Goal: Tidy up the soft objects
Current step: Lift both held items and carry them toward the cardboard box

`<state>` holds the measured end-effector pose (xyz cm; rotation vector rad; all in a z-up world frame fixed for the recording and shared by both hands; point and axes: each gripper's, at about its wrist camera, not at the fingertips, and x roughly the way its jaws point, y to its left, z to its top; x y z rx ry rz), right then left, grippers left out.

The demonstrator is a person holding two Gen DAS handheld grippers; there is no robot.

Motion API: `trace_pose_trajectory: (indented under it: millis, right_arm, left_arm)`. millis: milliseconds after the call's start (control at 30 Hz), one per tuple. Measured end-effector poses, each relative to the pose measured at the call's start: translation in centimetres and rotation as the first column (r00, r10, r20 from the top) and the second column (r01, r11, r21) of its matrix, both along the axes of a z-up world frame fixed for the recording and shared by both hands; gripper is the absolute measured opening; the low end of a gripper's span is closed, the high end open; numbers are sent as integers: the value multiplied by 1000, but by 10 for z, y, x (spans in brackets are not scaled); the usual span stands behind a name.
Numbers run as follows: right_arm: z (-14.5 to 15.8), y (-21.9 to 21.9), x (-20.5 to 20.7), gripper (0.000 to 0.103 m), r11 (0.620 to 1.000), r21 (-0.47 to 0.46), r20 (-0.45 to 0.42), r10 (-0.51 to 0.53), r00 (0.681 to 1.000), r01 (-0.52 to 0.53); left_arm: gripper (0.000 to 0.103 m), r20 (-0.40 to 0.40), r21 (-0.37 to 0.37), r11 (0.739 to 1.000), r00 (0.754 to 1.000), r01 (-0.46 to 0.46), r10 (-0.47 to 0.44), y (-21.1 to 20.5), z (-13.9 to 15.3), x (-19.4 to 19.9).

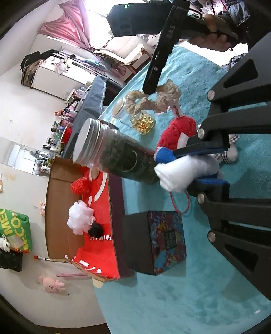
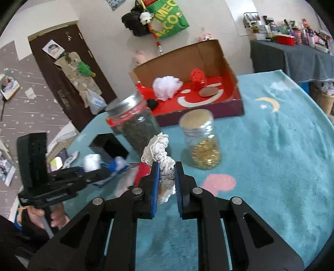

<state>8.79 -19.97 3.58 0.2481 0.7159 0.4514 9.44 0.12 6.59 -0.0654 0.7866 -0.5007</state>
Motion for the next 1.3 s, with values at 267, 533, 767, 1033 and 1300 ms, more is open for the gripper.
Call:
trace_pose_trajectory:
  millis: [267,533,767,1033,1300]
  right_arm:
    - [0,3,-1,14,1000,6,-6,17,1000,-17]
    - [-17,9,1,14,999,-2,-55,37,998,-37]
    - [-17,15,-1,14,998,-13,-53,54,997,-55]
    - [-17,23,0,14,996,16,-60,89,994,-88]
    - [-15,24,0,14,995,21,-55,100,993,-99]
  left_arm:
    - [19,-38,33,999,999,-9,11,5,-11,3]
    - [19,-42,28,999,999,-22,23,16,-15,-2]
    - [17,-32,12,1000,999,-18,18,23,-8,-1]
    - [14,-52,-25,997,996,77,-78,-4,-11,-3]
    - [14,-52,-38,994,993,104,-106,-17,-8,-1]
